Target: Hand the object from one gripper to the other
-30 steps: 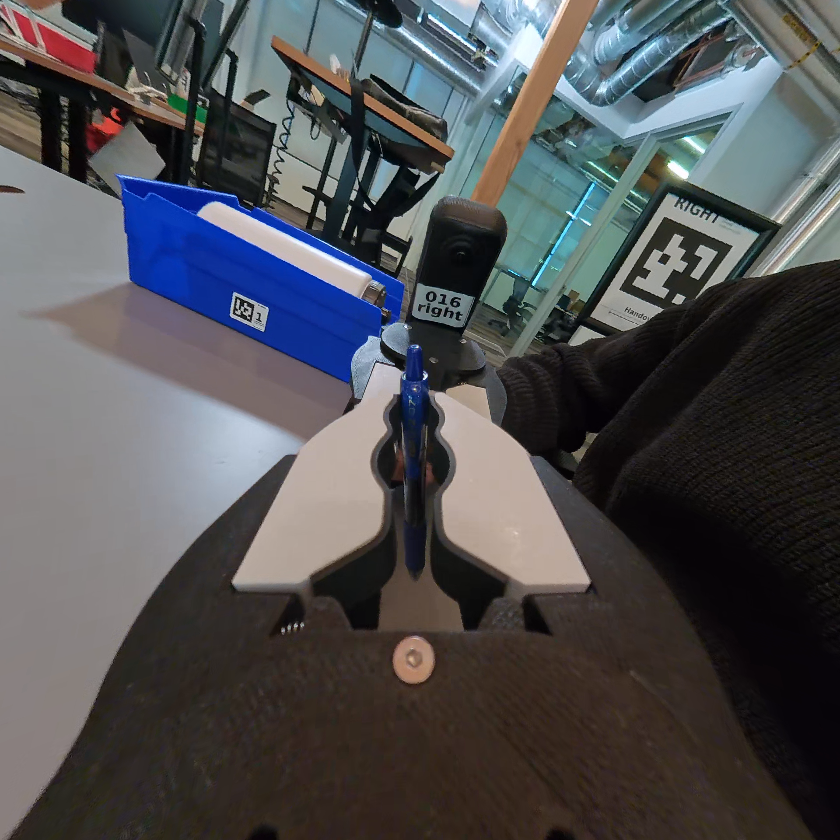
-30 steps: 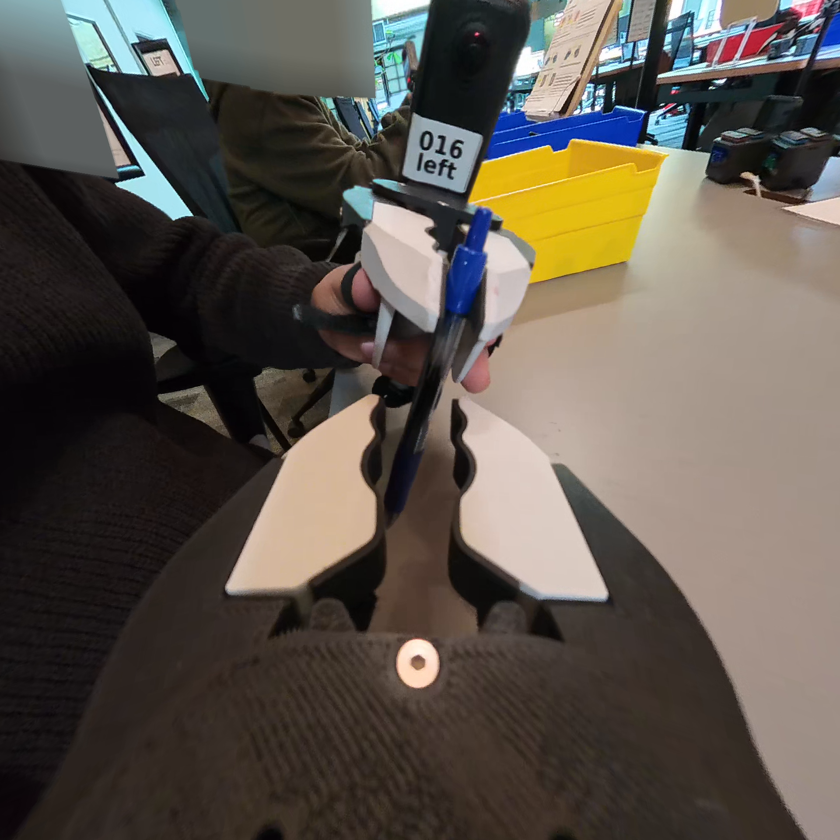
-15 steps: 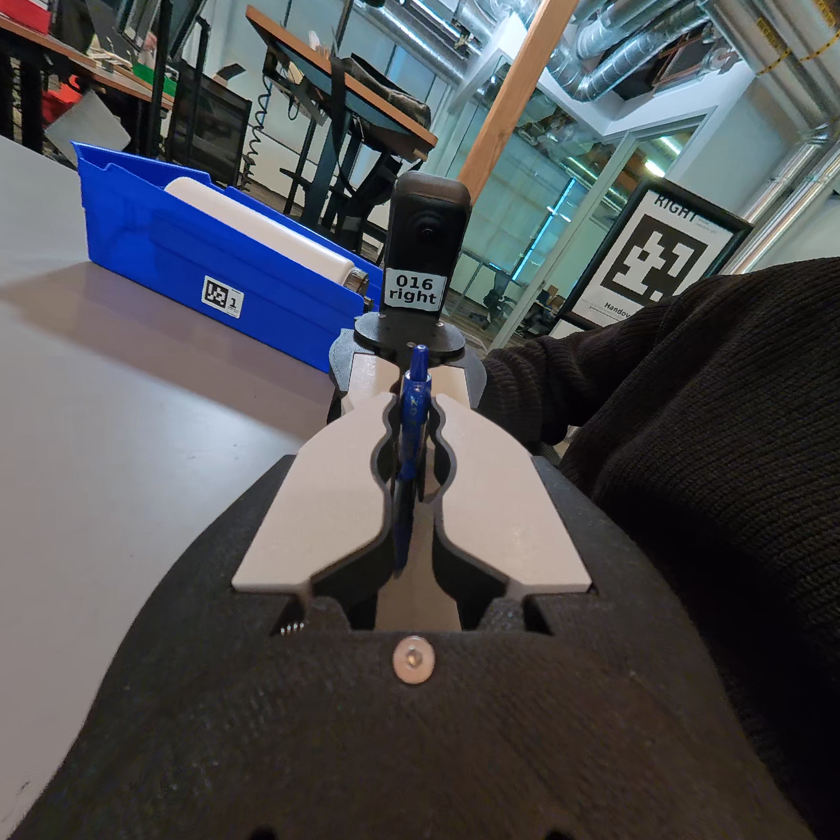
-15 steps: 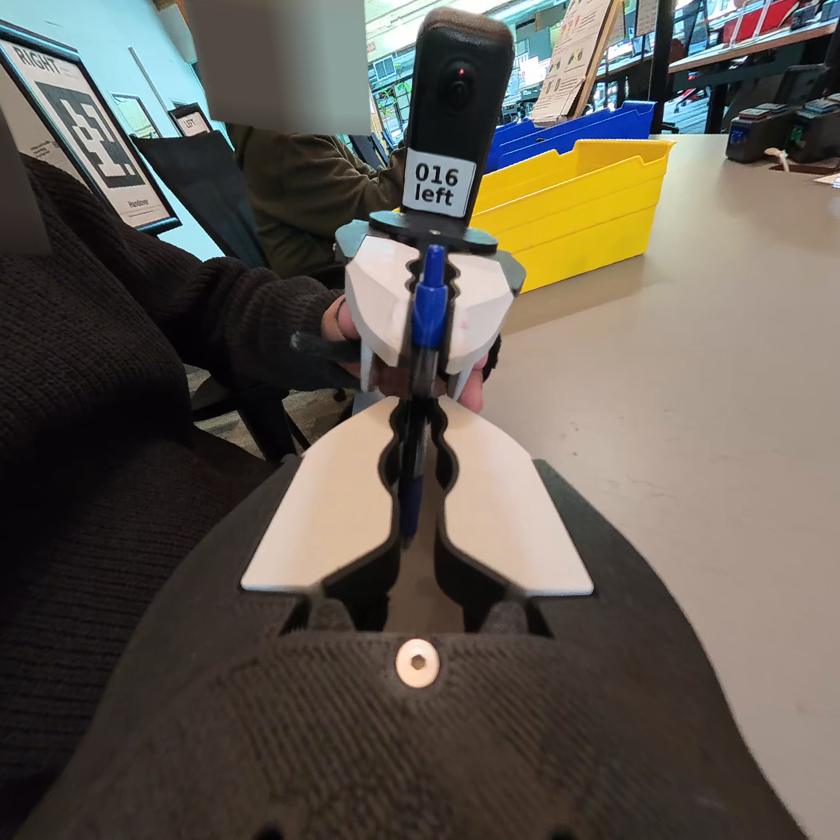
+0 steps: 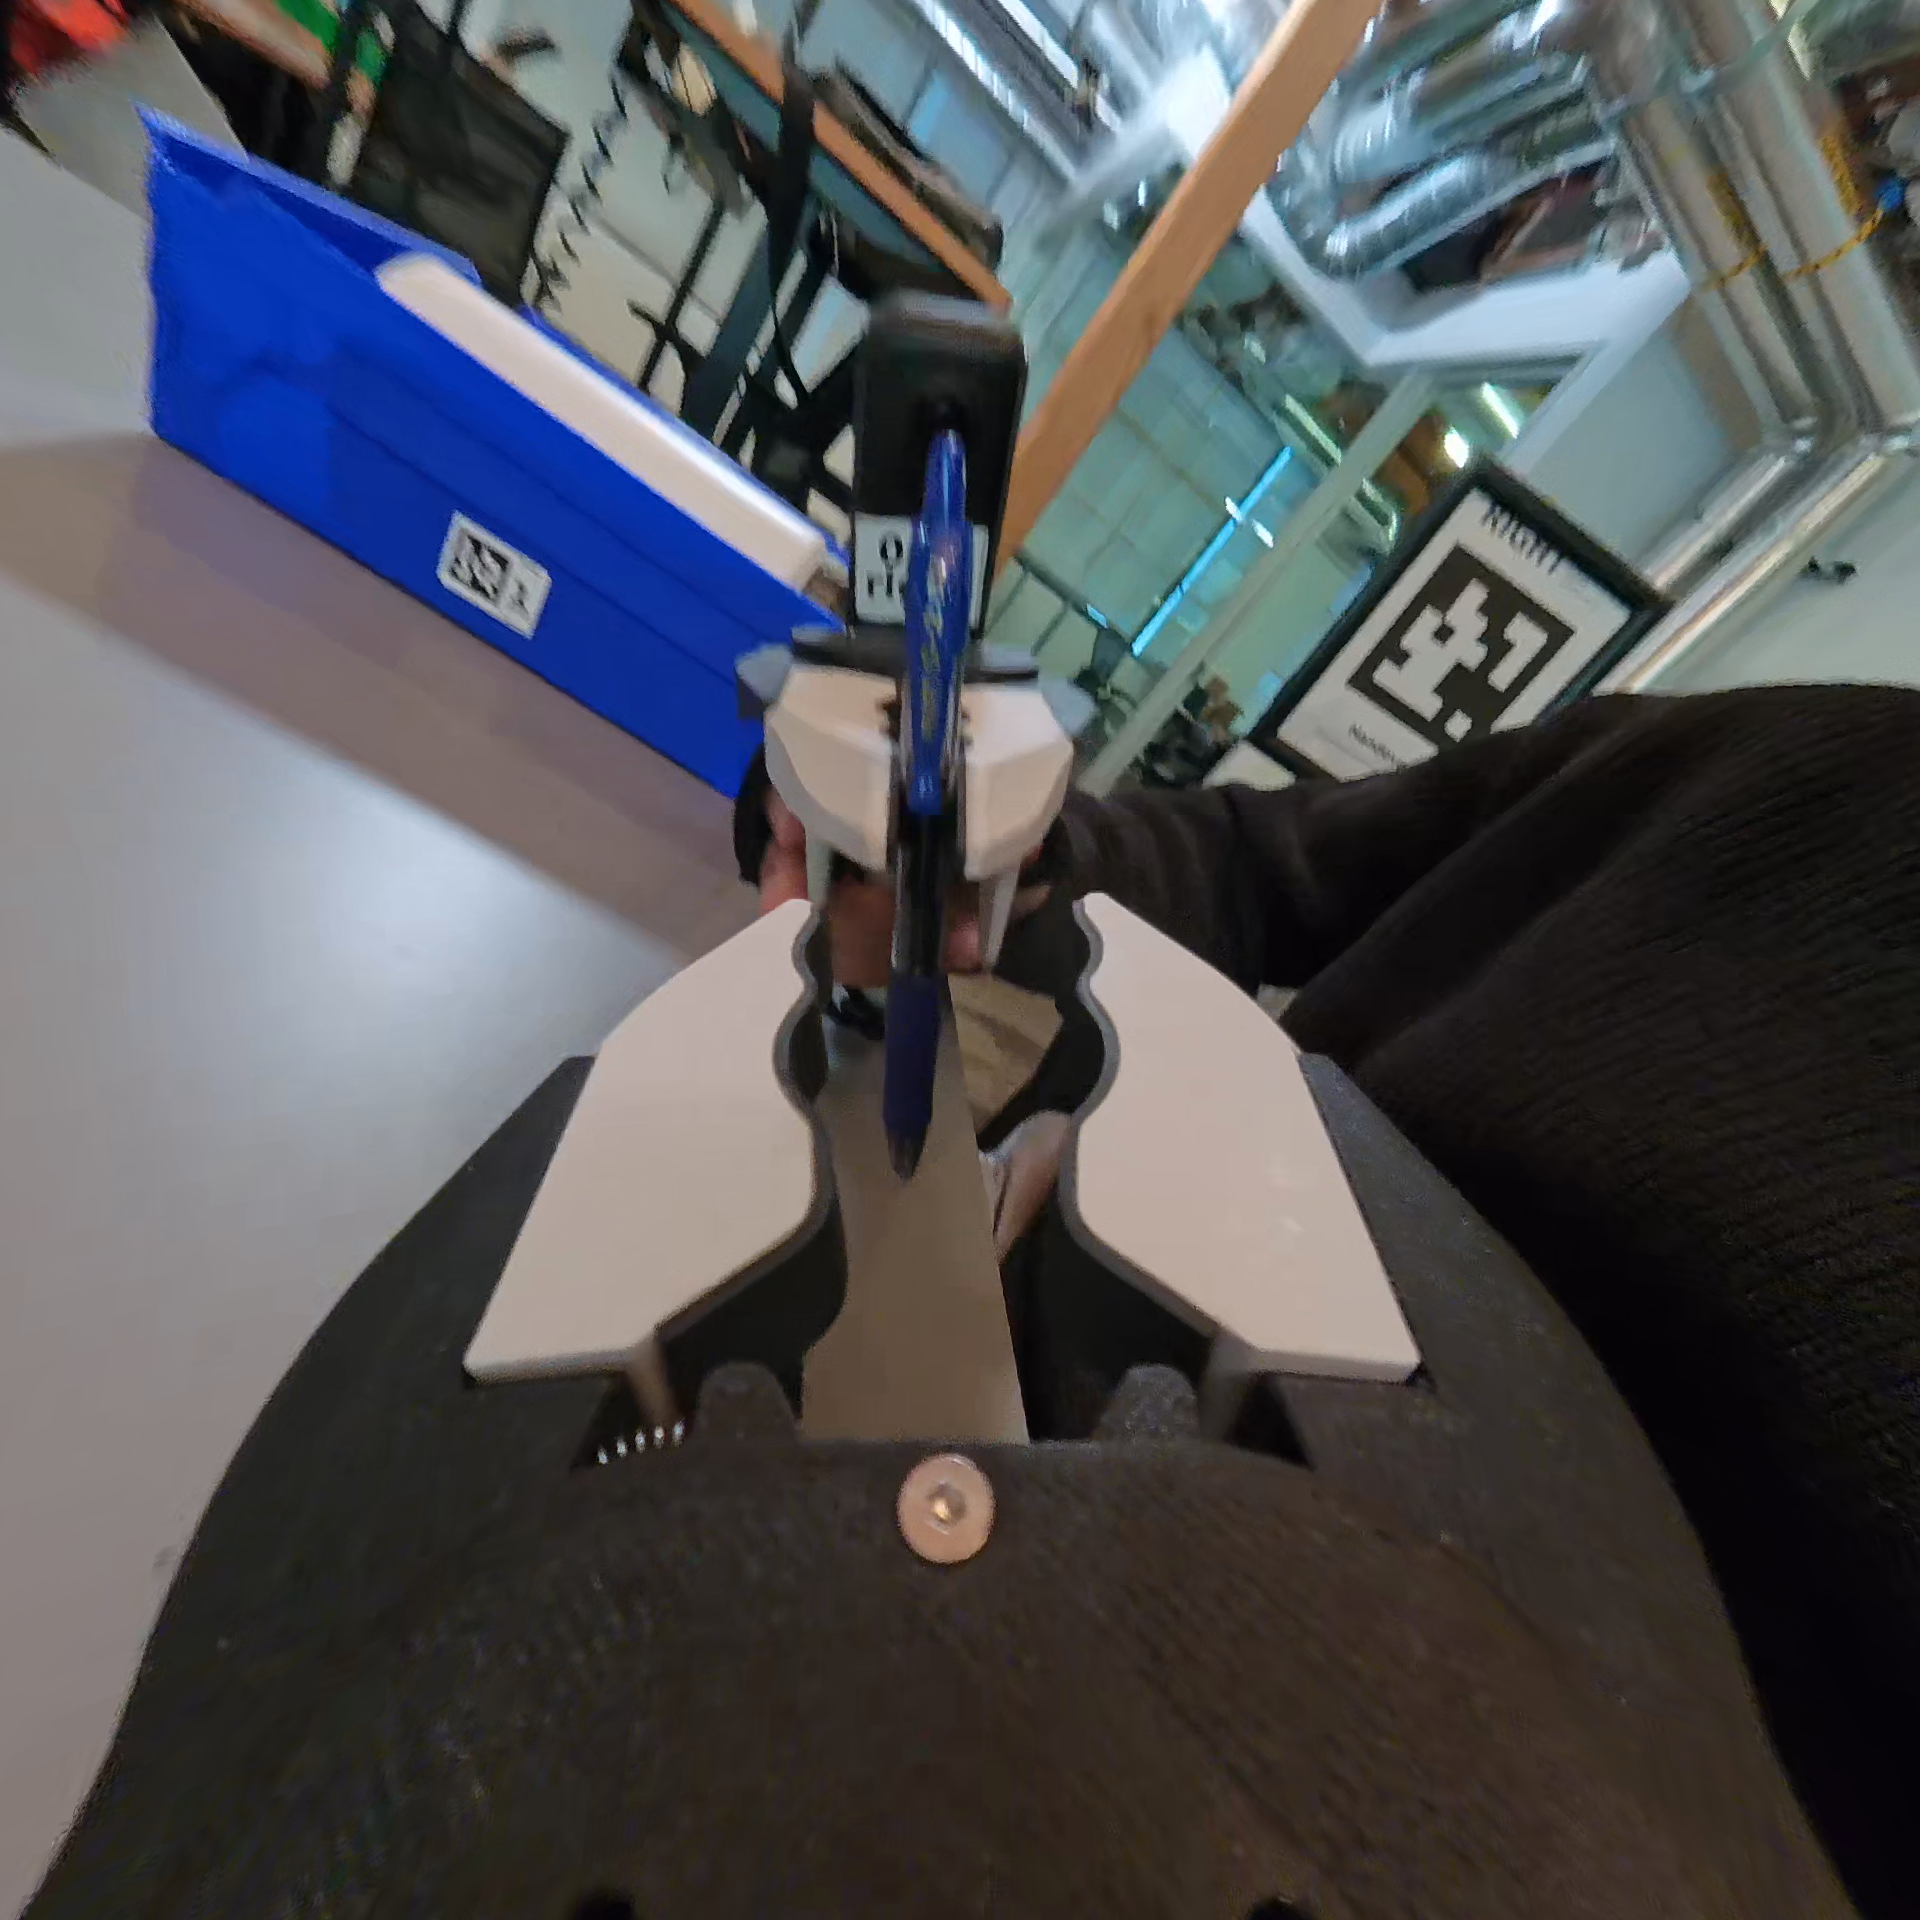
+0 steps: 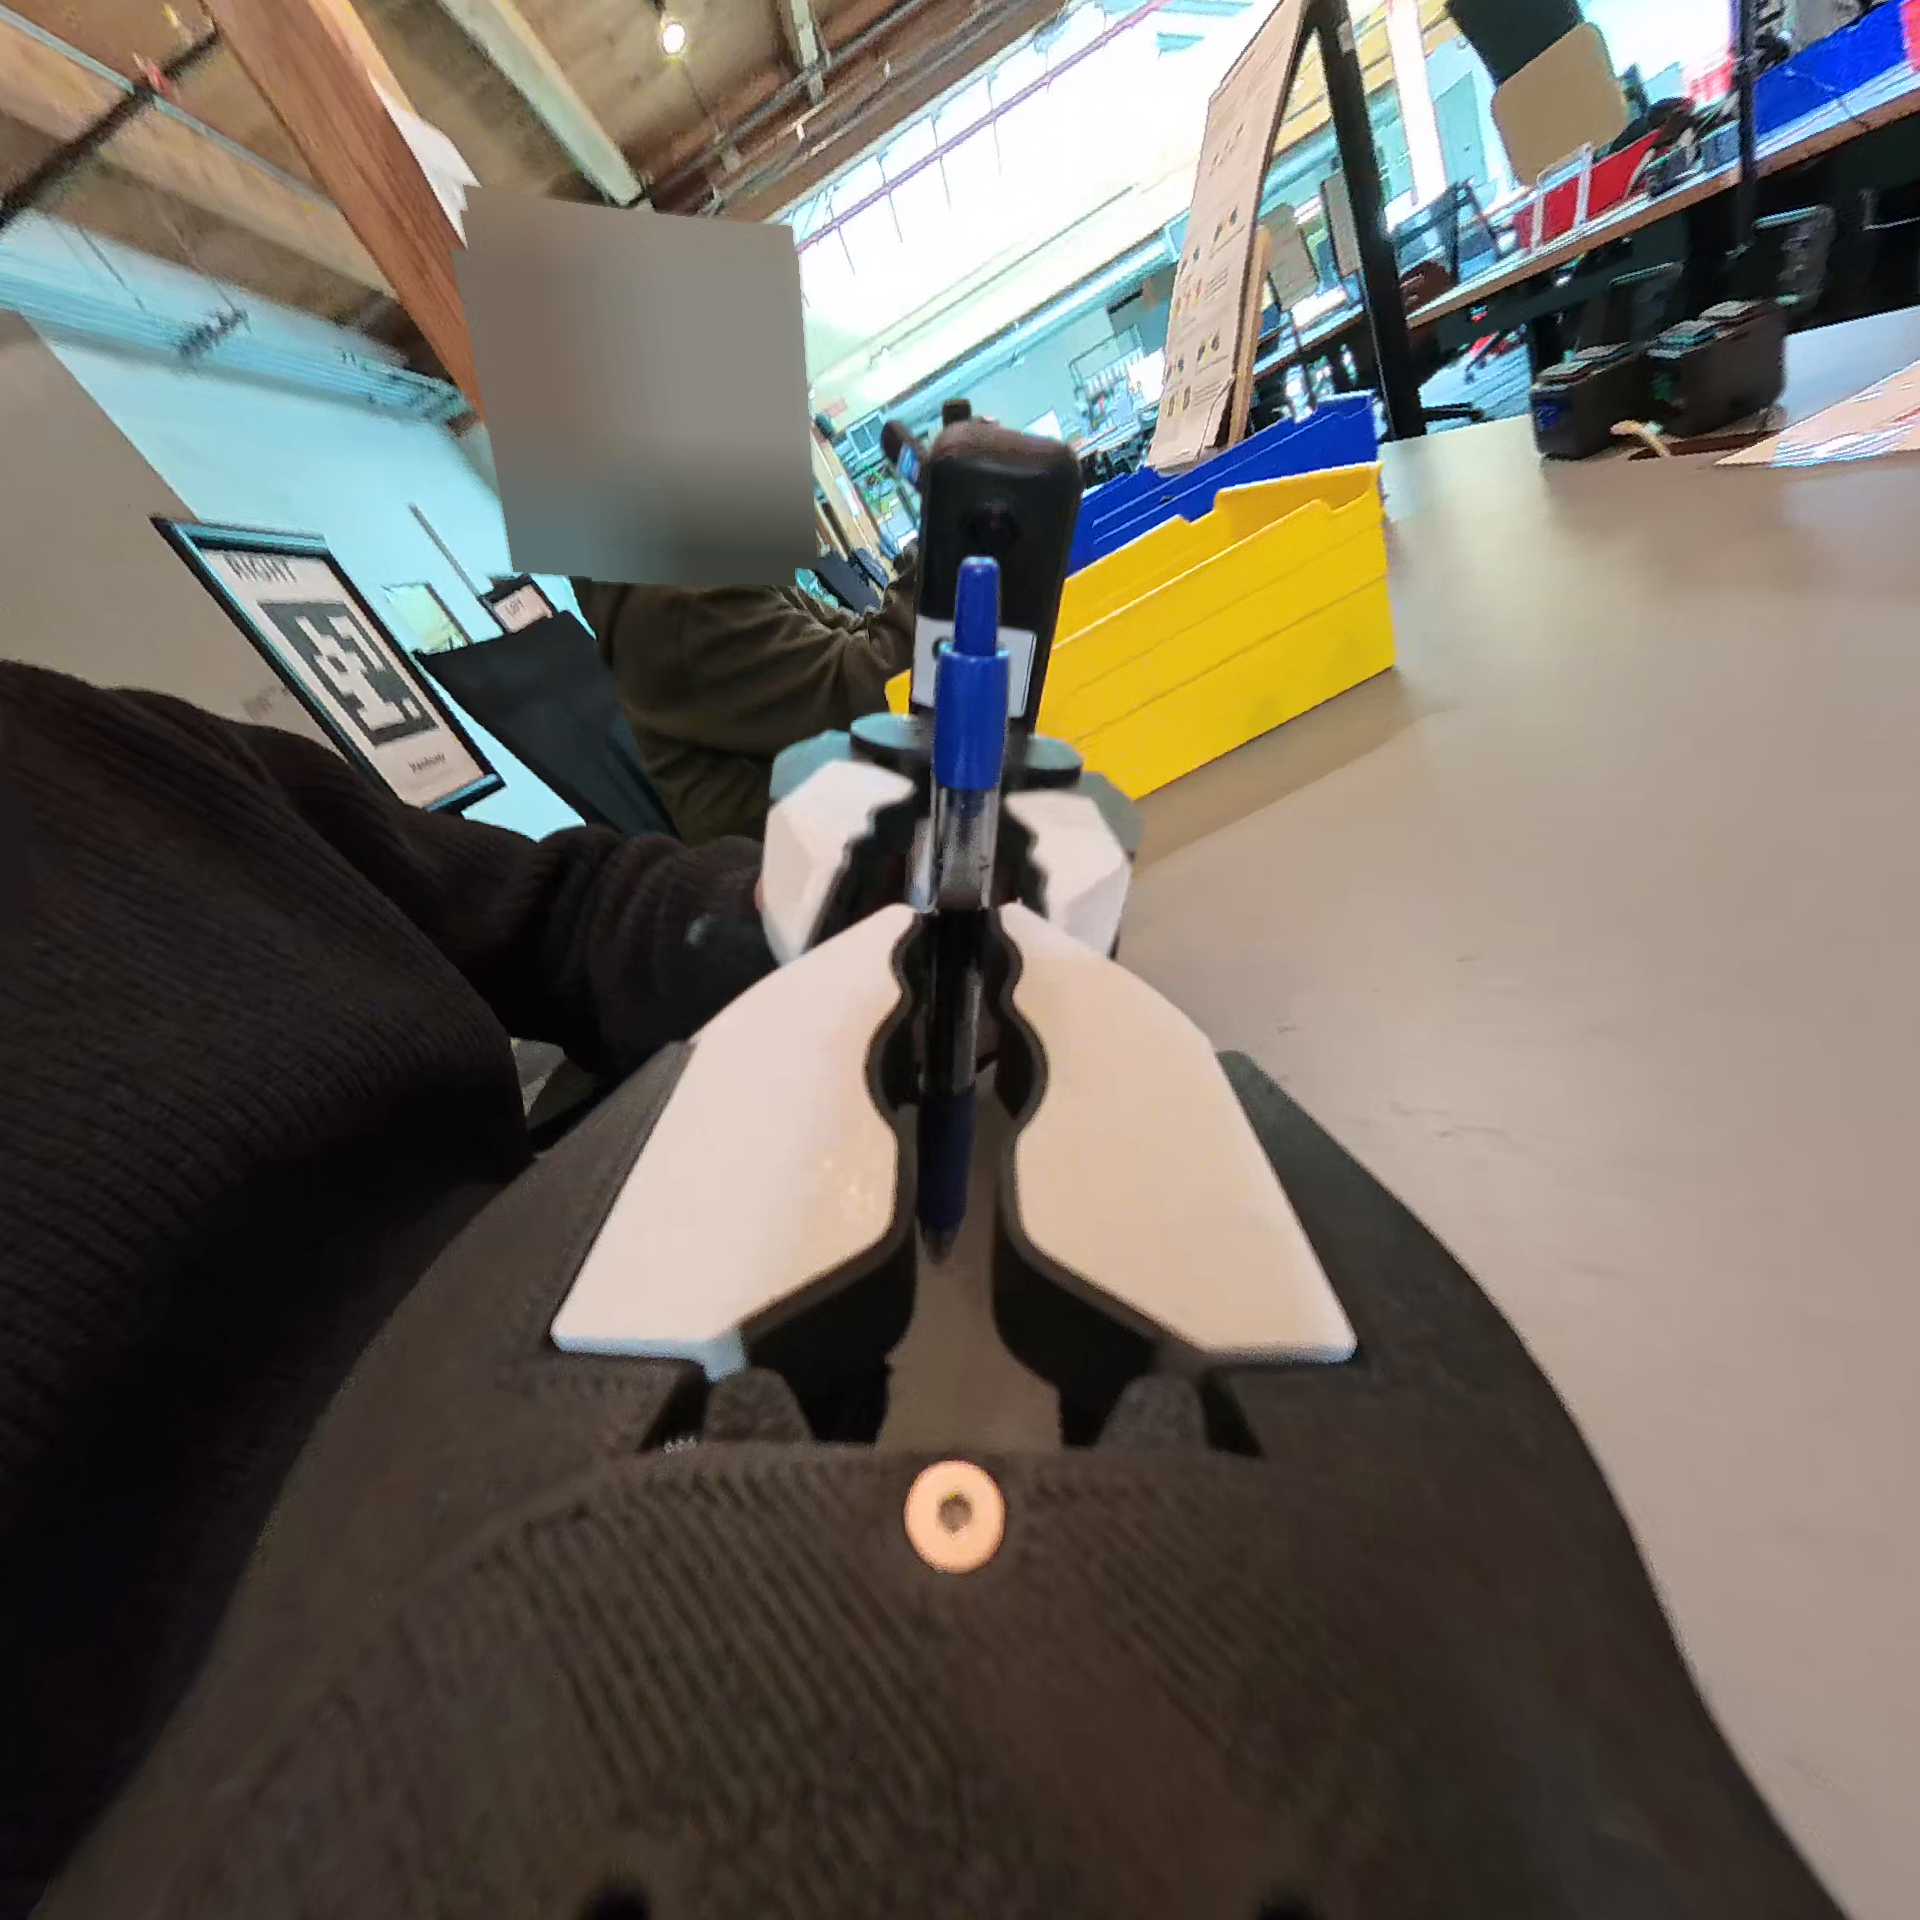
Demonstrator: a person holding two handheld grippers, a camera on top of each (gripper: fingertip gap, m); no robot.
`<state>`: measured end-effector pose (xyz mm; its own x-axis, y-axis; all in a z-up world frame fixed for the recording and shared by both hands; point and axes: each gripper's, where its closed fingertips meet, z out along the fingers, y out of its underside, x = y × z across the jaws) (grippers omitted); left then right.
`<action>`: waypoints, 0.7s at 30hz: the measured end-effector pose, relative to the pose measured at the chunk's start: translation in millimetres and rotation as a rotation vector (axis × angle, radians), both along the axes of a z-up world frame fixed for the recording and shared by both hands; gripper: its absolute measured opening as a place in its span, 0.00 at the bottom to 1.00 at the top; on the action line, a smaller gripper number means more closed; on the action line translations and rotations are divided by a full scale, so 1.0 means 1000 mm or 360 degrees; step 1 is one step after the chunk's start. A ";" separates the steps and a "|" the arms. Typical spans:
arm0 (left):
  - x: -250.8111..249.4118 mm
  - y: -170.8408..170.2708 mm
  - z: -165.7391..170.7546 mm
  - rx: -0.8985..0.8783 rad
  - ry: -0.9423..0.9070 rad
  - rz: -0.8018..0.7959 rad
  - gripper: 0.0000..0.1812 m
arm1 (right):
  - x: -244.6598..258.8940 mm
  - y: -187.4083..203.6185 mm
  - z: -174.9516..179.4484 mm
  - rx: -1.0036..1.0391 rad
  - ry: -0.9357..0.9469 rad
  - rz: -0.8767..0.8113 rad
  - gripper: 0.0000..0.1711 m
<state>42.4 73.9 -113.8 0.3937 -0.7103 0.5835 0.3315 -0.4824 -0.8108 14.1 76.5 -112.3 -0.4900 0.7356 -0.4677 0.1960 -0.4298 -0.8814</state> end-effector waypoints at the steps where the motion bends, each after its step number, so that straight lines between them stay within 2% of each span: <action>1: 0.005 -0.002 -0.007 -0.0033 0.0044 -0.0043 0.23 | 0.000 0.003 0.001 -0.0022 0.0003 -0.0012 0.06; 4: 0.018 -0.004 -0.024 -0.0060 0.0184 -0.0092 0.19 | 0.001 0.007 0.003 -0.0076 0.0010 -0.0020 0.06; 10: 0.024 -0.003 -0.035 -0.0088 0.0213 -0.0083 0.16 | 0.000 0.004 0.004 -0.0103 0.0014 0.0002 0.06; 13: 0.025 -0.006 -0.034 -0.0094 0.0173 -0.0122 0.07 | 0.000 0.002 0.005 -0.0105 0.0015 0.0009 0.06; 20: 0.026 -0.008 -0.032 -0.0081 0.0184 -0.0144 0.06 | 0.001 0.001 0.006 -0.0157 0.0017 0.0045 0.06; 21: 0.026 -0.008 -0.031 -0.0081 0.0167 -0.0147 0.06 | 0.000 0.001 0.005 -0.0156 0.0007 0.0040 0.10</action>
<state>68.8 65.7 -144.6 0.3887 -0.7168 0.5789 0.1985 -0.5484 -0.8123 14.2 77.9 -107.3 -0.5098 0.6740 -0.5346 0.2037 -0.5092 -0.8362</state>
